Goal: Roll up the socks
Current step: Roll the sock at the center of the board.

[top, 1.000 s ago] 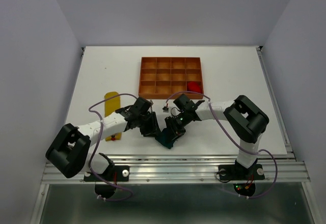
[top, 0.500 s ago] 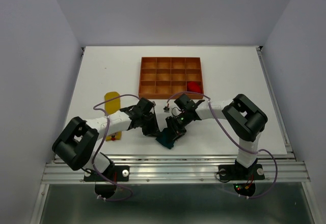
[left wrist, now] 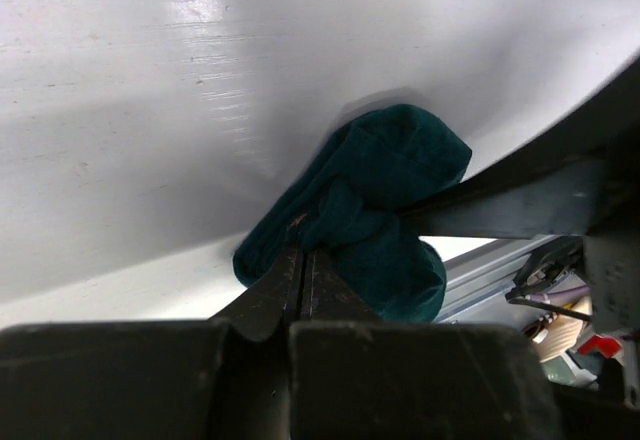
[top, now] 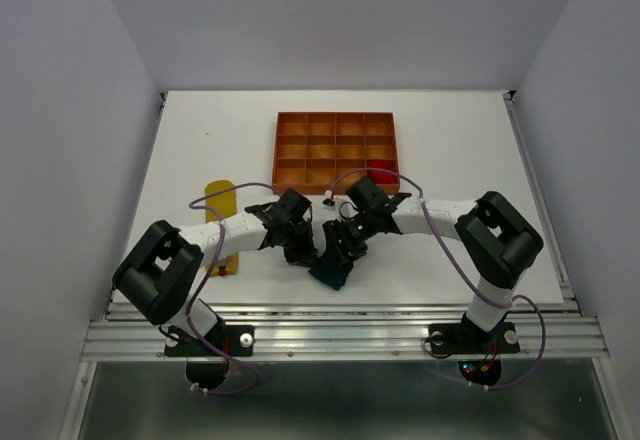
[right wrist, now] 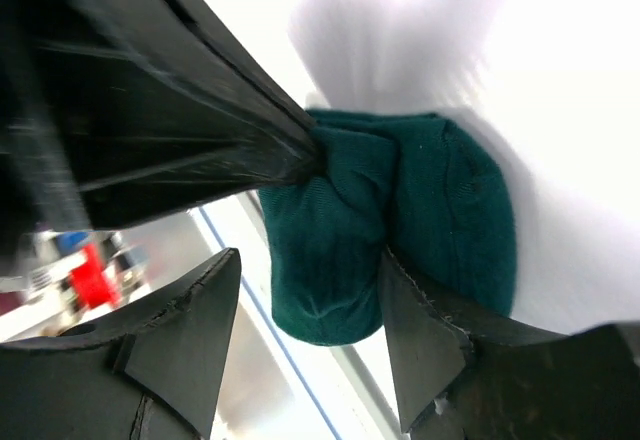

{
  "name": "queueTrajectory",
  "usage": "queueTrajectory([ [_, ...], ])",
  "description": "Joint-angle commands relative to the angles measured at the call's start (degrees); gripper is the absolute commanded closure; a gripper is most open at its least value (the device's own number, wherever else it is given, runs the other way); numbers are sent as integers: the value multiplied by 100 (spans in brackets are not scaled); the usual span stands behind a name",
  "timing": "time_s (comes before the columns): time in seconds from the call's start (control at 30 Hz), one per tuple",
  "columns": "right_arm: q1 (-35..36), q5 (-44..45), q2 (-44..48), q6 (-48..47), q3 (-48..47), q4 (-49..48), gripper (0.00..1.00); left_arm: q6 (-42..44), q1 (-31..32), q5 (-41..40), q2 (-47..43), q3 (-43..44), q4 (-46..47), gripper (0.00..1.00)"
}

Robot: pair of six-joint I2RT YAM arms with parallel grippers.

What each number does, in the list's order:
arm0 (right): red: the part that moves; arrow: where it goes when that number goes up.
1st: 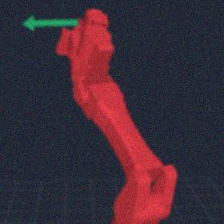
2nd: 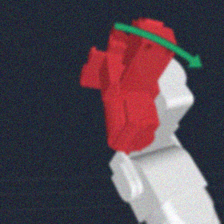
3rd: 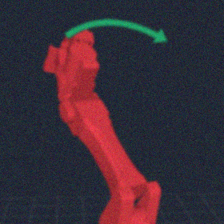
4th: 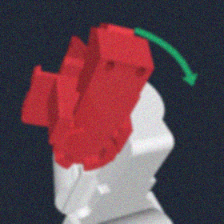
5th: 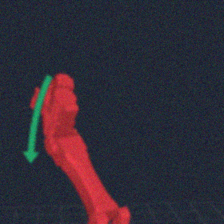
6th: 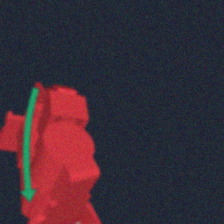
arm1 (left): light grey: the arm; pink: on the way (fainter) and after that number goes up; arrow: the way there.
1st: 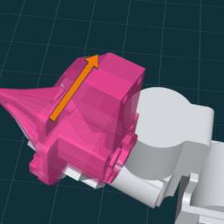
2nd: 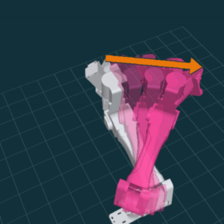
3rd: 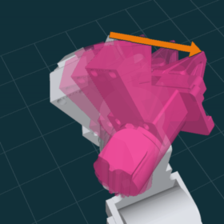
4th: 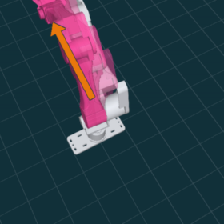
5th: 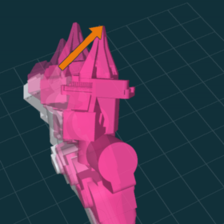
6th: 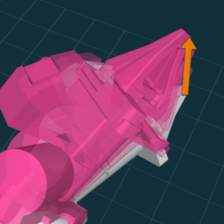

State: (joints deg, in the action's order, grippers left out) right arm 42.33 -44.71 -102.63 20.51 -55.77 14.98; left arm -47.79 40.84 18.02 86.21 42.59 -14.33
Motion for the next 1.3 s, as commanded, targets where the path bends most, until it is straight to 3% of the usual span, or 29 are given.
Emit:
queueTrajectory([
  [0.0, -31, 750, 593, -267, -31, -136, 37, -2, 135, -764, 220, 48, -500, 100],
  [0.2, -31, 1561, 1306, -495, 171, -118, 37, -72, 222, -835, 220, 144, -580, 100],
  [0.43, 653, 2377, 2106, -803, 417, -39, 38, -152, 302, -897, 264, 224, -650, 100],
  [0.77, 1848, 4144, 2160, -961, 488, 84, 39, -204, 346, -923, 256, 232, -703, 100],
  [1.27, 2614, 5077, 2036, -1049, 576, -31, 40, -248, 346, -888, 264, 285, -703, 100],
])
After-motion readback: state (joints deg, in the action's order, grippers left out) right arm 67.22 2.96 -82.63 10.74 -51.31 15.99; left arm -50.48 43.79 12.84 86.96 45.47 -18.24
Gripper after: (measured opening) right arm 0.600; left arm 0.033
